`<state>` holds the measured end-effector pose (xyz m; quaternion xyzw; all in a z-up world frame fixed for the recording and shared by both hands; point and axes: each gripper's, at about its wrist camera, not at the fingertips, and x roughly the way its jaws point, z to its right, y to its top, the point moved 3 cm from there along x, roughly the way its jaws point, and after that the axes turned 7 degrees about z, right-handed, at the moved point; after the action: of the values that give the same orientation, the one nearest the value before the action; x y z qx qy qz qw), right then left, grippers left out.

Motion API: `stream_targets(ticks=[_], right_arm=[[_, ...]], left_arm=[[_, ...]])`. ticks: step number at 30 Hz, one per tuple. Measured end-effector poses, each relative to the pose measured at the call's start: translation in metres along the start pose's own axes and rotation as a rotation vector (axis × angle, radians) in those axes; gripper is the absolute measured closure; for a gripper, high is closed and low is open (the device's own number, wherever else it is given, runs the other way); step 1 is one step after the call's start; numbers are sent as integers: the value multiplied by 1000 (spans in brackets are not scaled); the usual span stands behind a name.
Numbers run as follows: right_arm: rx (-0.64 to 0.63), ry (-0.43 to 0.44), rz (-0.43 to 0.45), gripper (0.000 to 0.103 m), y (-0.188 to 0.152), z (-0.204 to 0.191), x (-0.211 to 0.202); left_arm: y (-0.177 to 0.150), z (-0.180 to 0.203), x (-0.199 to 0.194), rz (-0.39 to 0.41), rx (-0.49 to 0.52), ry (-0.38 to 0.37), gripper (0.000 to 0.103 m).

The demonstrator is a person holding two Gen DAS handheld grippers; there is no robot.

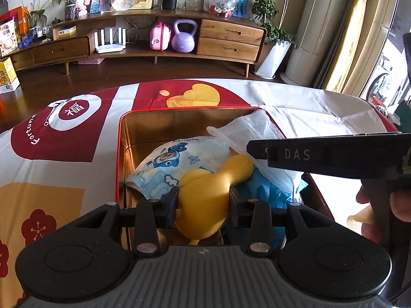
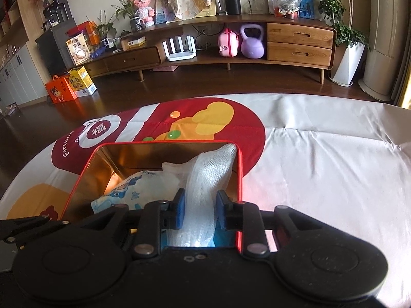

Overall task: Organize soft objects
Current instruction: 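Lower the toy and tissue into the red tin and open both tools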

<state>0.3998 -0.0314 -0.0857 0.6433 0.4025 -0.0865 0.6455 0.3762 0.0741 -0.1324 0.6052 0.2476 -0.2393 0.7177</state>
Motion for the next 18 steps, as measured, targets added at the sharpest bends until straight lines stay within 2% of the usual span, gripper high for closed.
stream_targets(ticks=[5, 12, 15, 18], right_arm=[[5, -2, 7, 71, 1, 2, -7], [9, -3, 15, 66, 1, 1, -20], [3, -6, 16, 59, 1, 0, -26], [9, -5, 29, 56, 2, 0, -36]], left_arm=[[-2, 0, -4, -1, -13, -13, 51], [-4, 0, -12, -2, -14, -14, 51], [-4, 0, -19, 2, -18, -14, 51], [-3, 3, -27, 8, -16, -15, 51]])
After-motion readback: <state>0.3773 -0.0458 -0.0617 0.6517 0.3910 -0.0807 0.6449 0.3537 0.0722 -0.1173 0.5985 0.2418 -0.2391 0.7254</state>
